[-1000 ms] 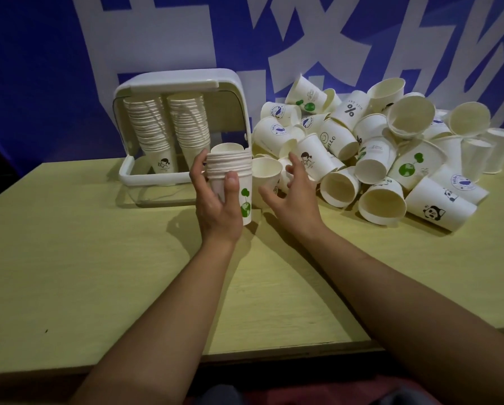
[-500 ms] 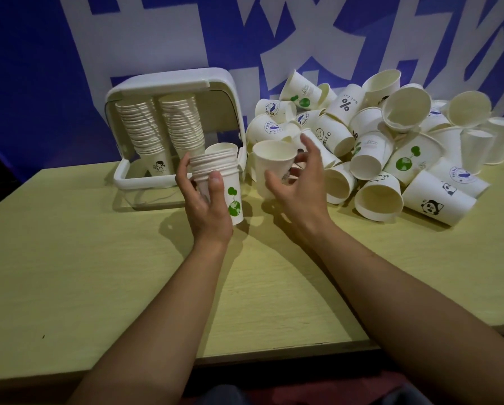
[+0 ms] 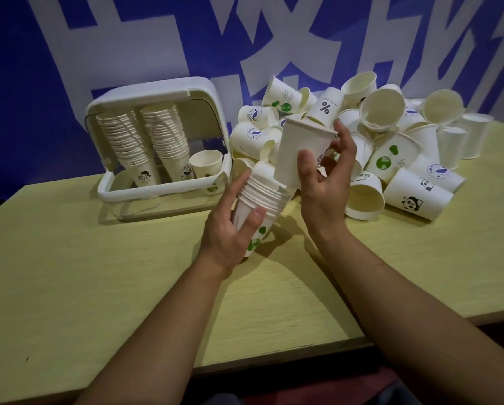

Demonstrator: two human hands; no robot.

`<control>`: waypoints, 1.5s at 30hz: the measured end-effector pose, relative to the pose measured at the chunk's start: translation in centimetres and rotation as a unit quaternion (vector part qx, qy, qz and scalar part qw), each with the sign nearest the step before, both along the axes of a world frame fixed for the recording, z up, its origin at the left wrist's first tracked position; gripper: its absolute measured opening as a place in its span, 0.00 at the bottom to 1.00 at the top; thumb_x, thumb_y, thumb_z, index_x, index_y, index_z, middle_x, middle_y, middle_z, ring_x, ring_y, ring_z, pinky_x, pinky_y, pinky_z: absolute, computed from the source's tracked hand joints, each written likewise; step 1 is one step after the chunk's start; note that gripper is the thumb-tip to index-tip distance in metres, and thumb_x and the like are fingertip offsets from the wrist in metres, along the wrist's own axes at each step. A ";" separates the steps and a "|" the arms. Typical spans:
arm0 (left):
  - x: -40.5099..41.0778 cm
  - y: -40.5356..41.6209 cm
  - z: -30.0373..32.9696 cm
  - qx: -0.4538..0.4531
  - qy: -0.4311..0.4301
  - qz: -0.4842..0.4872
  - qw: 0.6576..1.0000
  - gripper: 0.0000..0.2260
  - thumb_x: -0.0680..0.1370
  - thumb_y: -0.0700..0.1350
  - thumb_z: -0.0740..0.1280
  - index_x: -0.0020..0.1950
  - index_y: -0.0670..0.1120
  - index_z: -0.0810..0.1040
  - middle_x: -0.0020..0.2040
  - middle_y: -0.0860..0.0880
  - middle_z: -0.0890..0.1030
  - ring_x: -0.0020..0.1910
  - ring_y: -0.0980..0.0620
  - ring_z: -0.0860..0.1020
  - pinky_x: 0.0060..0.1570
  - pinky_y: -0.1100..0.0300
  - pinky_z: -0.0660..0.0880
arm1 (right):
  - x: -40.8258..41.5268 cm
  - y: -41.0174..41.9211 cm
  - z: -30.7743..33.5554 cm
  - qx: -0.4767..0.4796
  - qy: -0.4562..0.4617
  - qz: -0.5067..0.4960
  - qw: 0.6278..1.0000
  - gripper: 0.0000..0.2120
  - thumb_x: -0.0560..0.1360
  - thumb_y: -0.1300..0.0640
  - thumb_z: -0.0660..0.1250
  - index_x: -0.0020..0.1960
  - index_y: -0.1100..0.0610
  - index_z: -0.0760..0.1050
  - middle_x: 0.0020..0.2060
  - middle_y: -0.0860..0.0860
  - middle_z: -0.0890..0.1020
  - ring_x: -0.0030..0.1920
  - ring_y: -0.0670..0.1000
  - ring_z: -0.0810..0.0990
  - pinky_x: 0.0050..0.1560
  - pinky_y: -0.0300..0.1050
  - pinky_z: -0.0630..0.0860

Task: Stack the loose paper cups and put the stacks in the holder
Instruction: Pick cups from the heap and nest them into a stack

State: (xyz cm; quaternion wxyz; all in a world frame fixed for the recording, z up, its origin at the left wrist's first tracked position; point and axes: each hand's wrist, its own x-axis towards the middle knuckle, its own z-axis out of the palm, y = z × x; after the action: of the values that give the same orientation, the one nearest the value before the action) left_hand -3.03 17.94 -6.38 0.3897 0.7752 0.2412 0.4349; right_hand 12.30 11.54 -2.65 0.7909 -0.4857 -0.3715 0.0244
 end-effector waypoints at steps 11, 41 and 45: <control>0.0 0.8 0.3 0.024 -0.081 0.069 0.994 0.28 0.77 0.62 0.62 0.75 0.74 0.57 0.78 0.54 0.67 0.73 0.53 0.71 0.69 0.40 0.71 | -2.0 0.1 -1.2 -0.123 -0.120 0.093 0.981 0.13 0.80 0.52 0.65 0.64 0.47 0.79 0.54 0.49 0.75 0.54 0.42 0.75 0.47 0.32 0.72; 0.2 0.4 0.4 -0.045 -0.100 0.074 0.991 0.25 0.76 0.62 0.65 0.71 0.75 0.62 0.73 0.58 0.72 0.70 0.54 0.74 0.68 0.42 0.74 | 3.2 2.7 -0.8 -0.256 -0.285 -0.215 0.898 0.34 0.72 0.47 0.74 0.74 0.49 0.64 0.64 0.52 0.75 0.63 0.53 0.74 0.70 0.57 0.60; 0.0 -0.1 0.6 -0.058 -0.058 0.040 0.996 0.26 0.74 0.64 0.65 0.71 0.77 0.61 0.73 0.54 0.73 0.66 0.51 0.77 0.62 0.40 0.78 | 2.2 1.7 -0.2 -0.112 -0.220 -0.140 0.959 0.36 0.72 0.47 0.74 0.75 0.54 0.63 0.63 0.53 0.72 0.54 0.41 0.72 0.53 0.34 0.74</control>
State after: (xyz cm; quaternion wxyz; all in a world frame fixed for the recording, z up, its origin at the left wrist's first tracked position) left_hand -3.03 17.85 -5.74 0.4295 0.7145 0.2737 0.4797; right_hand 14.54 13.21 -2.85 0.6254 -0.6117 -0.4597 -0.1528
